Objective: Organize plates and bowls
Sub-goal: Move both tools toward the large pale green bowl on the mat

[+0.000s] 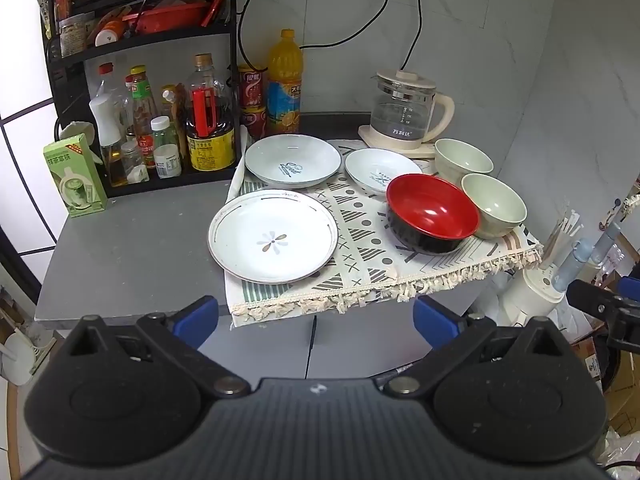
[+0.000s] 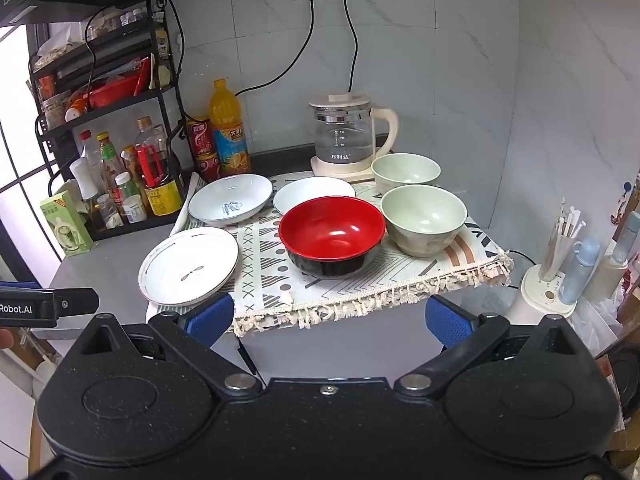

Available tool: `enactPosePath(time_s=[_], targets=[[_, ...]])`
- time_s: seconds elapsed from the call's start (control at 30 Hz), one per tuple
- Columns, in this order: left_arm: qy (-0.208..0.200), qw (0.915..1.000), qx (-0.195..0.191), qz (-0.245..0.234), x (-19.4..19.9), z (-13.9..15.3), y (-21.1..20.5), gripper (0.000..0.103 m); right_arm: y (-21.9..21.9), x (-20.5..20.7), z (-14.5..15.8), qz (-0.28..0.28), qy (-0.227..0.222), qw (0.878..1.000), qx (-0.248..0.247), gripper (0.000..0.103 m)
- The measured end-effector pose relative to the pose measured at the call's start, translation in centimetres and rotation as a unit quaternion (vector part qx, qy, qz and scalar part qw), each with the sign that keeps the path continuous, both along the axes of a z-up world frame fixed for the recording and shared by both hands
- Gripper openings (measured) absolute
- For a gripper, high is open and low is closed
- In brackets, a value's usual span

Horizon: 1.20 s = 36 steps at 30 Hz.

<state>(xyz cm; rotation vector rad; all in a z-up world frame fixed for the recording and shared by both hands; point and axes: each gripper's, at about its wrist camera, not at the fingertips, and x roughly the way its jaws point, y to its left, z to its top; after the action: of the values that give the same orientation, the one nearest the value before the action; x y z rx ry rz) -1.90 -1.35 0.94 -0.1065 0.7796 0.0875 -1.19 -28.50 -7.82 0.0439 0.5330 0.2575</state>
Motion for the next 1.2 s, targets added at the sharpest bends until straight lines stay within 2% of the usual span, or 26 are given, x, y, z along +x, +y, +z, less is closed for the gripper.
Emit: enactPosePath(time_s=[0.67,1.03,1.2], targets=[[-0.004,1.0000,0.002,0.000,-0.2,0.2,0.2,0.102,0.3,0.0,0.0,0.003,-0.011,1.000,0.008,0.103],[0.001,1.0000,-0.006,0.000,1.1,-0.1,-0.8,0.102,-0.1,0.8,-0.3,-0.001,0.016,1.000,0.003,0.103],[0.003,1.0000,-0.004,0.000,2.4,-0.6,-1.1,0.102,-0.4,1.6,-0.2,-0.002,-0.001,1.000,-0.001,0.103]])
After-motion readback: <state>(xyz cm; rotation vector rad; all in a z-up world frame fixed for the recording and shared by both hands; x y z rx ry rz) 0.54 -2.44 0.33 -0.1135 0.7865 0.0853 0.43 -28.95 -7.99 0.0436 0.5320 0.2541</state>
